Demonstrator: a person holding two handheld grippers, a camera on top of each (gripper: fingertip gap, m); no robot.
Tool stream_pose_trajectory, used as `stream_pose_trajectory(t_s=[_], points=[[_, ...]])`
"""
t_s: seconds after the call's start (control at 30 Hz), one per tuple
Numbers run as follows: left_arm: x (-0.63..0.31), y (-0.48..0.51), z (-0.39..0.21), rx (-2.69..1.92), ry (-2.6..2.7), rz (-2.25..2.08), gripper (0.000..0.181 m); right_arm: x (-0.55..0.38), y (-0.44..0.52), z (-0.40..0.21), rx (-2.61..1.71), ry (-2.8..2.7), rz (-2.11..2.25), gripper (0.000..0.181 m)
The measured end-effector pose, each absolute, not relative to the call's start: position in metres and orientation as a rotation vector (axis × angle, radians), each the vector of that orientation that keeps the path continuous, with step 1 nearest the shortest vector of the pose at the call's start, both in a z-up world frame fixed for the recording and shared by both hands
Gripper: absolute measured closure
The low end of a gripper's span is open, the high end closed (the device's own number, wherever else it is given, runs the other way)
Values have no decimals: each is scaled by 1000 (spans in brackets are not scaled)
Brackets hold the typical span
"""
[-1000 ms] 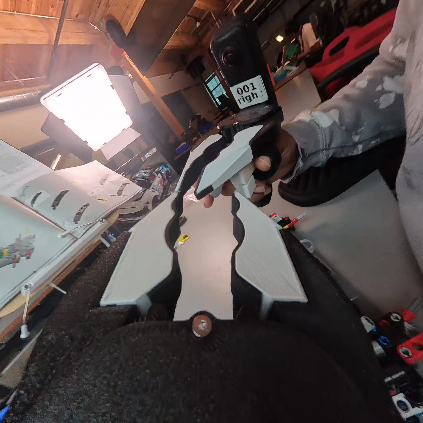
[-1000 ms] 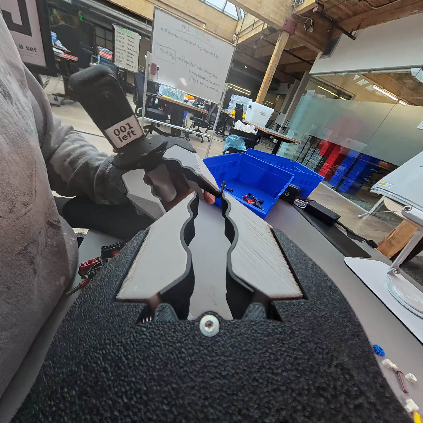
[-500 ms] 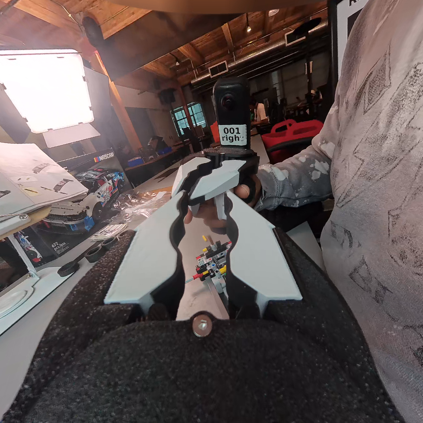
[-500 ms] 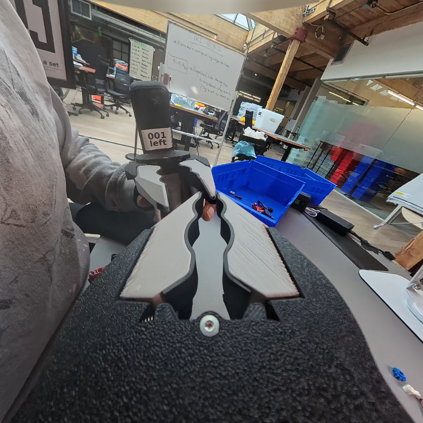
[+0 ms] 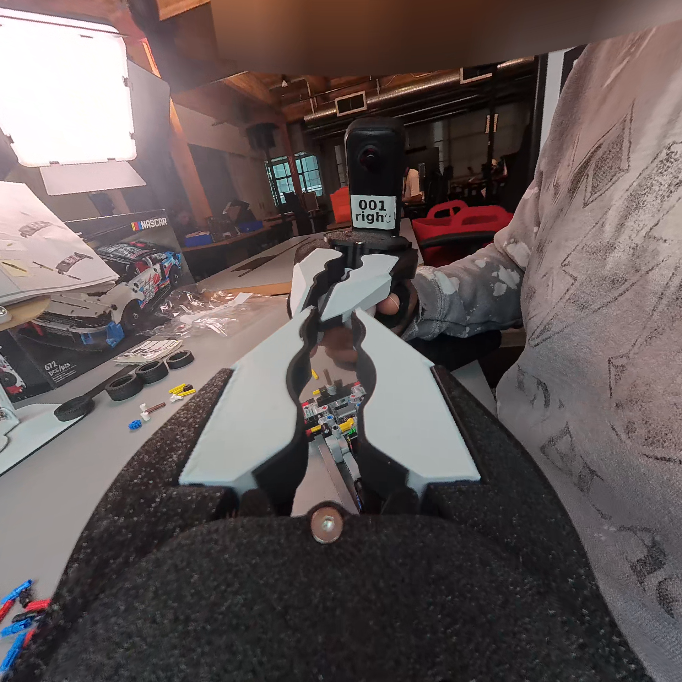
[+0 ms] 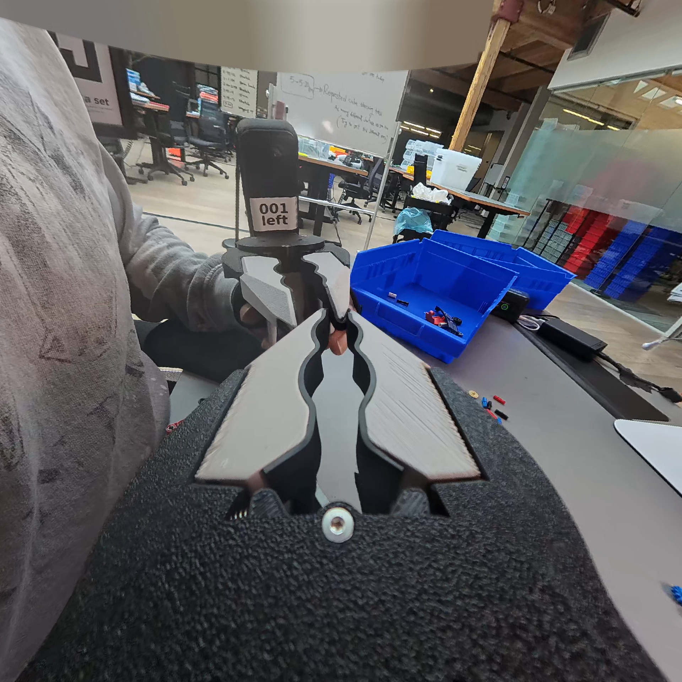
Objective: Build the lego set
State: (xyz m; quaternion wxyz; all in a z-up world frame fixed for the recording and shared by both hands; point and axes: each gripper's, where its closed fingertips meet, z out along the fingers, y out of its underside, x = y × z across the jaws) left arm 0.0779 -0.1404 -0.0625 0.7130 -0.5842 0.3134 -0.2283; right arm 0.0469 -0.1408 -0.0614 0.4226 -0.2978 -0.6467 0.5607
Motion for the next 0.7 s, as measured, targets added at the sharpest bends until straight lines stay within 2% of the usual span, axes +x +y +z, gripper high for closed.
stream_pose_trajectory(t_s=[0.27, 0.43, 0.7], points=[[81, -149, -56, -1244, 691, -604, 167, 52, -149, -56, -660, -1633, 1377, 177], [79, -152, -46, -1200, 675, -640, 158, 47, -148, -46, -683, -1519, 1389, 174], [81, -156, -41, -1184, 629, -772, 155, 49, -149, -39, -701, -1442, 1447, 170]])
